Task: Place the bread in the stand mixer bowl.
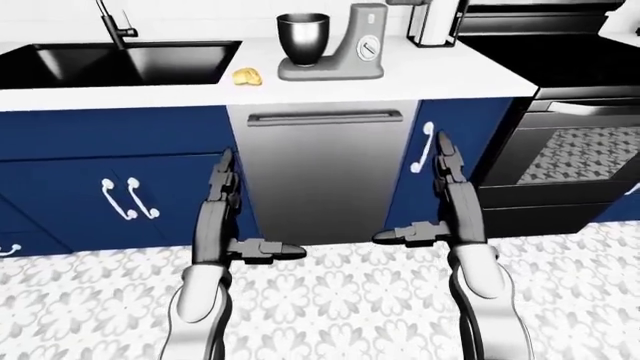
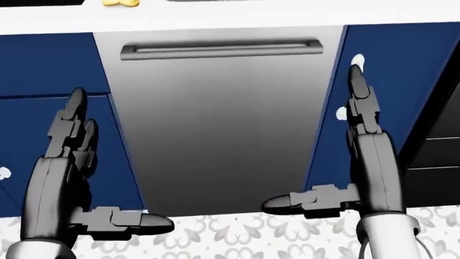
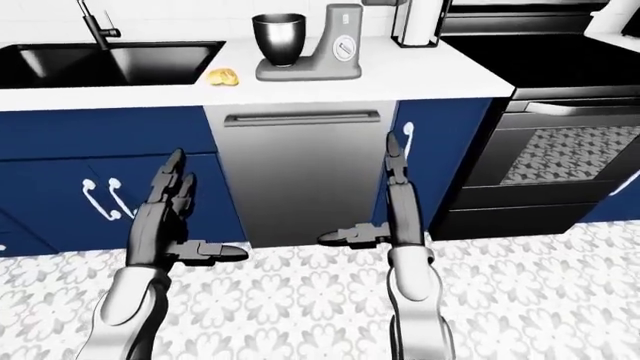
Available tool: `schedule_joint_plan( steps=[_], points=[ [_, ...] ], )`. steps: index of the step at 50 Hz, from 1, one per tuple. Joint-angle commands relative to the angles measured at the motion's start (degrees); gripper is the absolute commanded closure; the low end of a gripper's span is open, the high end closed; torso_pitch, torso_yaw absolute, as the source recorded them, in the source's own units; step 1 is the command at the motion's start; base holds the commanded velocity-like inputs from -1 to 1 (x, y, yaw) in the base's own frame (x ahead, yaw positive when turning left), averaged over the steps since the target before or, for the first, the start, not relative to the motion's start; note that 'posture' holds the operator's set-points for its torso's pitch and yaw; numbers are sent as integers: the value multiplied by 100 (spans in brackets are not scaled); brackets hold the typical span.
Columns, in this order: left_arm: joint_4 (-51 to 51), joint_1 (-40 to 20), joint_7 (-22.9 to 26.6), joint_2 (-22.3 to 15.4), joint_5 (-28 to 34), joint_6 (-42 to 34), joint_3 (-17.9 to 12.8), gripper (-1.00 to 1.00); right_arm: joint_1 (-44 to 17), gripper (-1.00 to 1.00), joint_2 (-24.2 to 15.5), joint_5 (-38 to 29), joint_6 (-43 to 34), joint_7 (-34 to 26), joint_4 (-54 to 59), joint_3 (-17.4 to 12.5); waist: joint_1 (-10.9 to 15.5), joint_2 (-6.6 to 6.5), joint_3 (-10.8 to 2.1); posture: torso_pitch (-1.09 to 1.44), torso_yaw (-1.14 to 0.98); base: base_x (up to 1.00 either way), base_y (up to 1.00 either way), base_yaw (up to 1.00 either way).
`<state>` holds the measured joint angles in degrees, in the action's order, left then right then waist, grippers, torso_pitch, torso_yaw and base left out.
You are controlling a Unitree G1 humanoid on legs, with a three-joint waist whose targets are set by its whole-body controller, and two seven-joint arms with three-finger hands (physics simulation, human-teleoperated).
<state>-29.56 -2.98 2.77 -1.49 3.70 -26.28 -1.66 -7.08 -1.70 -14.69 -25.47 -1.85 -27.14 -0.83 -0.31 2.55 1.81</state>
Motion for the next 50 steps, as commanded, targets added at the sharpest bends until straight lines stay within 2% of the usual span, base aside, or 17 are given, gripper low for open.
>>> schedule_joint_plan(
  steps=[1,2,3,5,8,12,14,15,17,22,30,31,33,42,46,47,50],
  points=[
    [-188,-96,3,5,-10,174,24,-100,-87,-100,-26,-18,133,31,-158,-29,-14,66,-79,0,0,0,29,0],
    [-184,-100,1,4,-7,173,25,-100,-90,-100,-27,-20,135,30,-152,-28,-24,249,-149,0,0,0,29,0],
    [-187,-108,0,4,-11,163,18,-100,-89,-100,-27,-17,136,29,-155,-32,-87,-8,-86,0,0,0,28,0],
    [-197,-97,0,6,-7,165,29,-100,-87,-100,-27,-17,139,28,-155,-33,-46,95,-122,0,0,0,29,0],
    [-191,-91,3,5,-9,175,26,-100,-88,-100,-25,-16,135,26,-157,-30,-27,-5,-146,0,0,0,28,0],
    [-203,-76,6,5,-8,176,28,-100,-83,-100,-24,-14,146,27,-152,-30,-47,-341,-47,0,0,0,28,0],
    [-194,-75,7,5,-10,186,24,-100,-80,-100,-21,-13,155,30,-144,-28,-53,-730,-146,0,0,0,29,0],
    [-197,-80,7,3,-7,177,24,-100,-81,-100,-22,-17,151,30,-147,-24,-71,-789,-218,0,0,0,29,0],
    [-201,-69,8,5,-5,183,28,-100,-75,-100,-21,-9,159,30,-150,-33,-23,-646,-62,0,0,0,29,0],
    [-178,-83,9,3,-7,192,18,-100,-80,-100,-17,36,228,27,-113,-38,17,-427,-37,0,0,0,13,0],
    [-170,-62,18,0,7,221,29,-100,-80,-100,-21,136,229,22,-146,-68,127,-186,-43,0,0,0,0,0],
    [-190,-63,20,5,7,203,35,-100,-77,-100,-28,133,229,20,-175,-64,124,-143,-145,0,0,6,0,0],
    [-209,-70,21,4,14,183,39,-100,-73,-100,-32,131,223,19,-183,-65,94,144,-83,0,0,13,0,0],
    [-193,-81,11,4,14,191,24,-100,-55,-100,-33,109,194,30,-234,-64,41,-245,-6,0,0,14,0,0],
    [-209,-98,12,1,8,167,14,-100,-56,-100,-35,112,208,31,-227,-69,-1,-789,-105,0,0,14,0,0],
    [-209,-95,12,2,5,171,13,-100,-56,-100,-35,113,209,31,-225,-71,76,-534,-45,0,0,15,0,0],
    [-211,-86,10,3,6,176,15,-100,-52,-100,-37,109,210,31,-225,-72,94,-559,-24,0,0,14,0,0]
  ],
)
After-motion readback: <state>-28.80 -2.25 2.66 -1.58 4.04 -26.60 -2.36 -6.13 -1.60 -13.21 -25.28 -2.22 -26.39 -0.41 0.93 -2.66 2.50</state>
